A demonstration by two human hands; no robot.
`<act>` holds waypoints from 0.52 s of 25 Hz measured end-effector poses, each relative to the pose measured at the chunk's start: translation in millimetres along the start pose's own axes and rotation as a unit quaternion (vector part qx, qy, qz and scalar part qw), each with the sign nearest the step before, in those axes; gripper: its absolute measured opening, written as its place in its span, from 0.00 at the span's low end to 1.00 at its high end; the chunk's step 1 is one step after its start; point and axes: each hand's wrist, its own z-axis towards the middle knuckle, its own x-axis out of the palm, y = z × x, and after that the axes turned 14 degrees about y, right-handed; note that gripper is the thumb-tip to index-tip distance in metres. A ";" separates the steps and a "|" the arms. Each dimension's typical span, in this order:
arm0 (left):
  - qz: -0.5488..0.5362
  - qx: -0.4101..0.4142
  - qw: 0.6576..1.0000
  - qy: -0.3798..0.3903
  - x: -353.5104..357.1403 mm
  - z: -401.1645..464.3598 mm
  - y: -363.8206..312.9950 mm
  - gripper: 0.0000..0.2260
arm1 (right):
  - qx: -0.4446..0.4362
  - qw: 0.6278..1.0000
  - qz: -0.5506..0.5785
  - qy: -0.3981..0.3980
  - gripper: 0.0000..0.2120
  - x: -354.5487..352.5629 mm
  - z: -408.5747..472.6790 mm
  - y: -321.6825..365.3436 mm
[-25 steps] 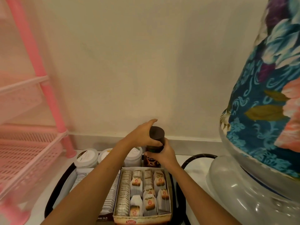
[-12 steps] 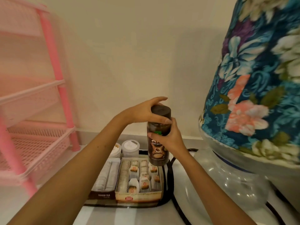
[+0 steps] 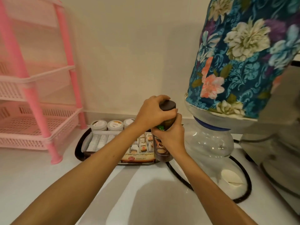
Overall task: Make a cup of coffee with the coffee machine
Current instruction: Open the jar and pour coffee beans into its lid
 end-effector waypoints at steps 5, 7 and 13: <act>0.042 -0.081 0.992 0.091 2.8 -25.6 -24.1 0.47 | 0.014 1.000 -0.015 -0.023 0.36 -0.2 -32.0 5.2; 0.079 -0.093 0.975 0.186 -14.9 -32.7 -27.8 0.52 | 0.034 0.999 0.001 -0.021 0.32 -5.8 -42.2 3.1; 0.111 0.004 0.952 0.287 -41.0 -40.8 -40.4 0.51 | 0.051 0.998 -0.005 0.041 0.32 -25.3 -71.1 2.2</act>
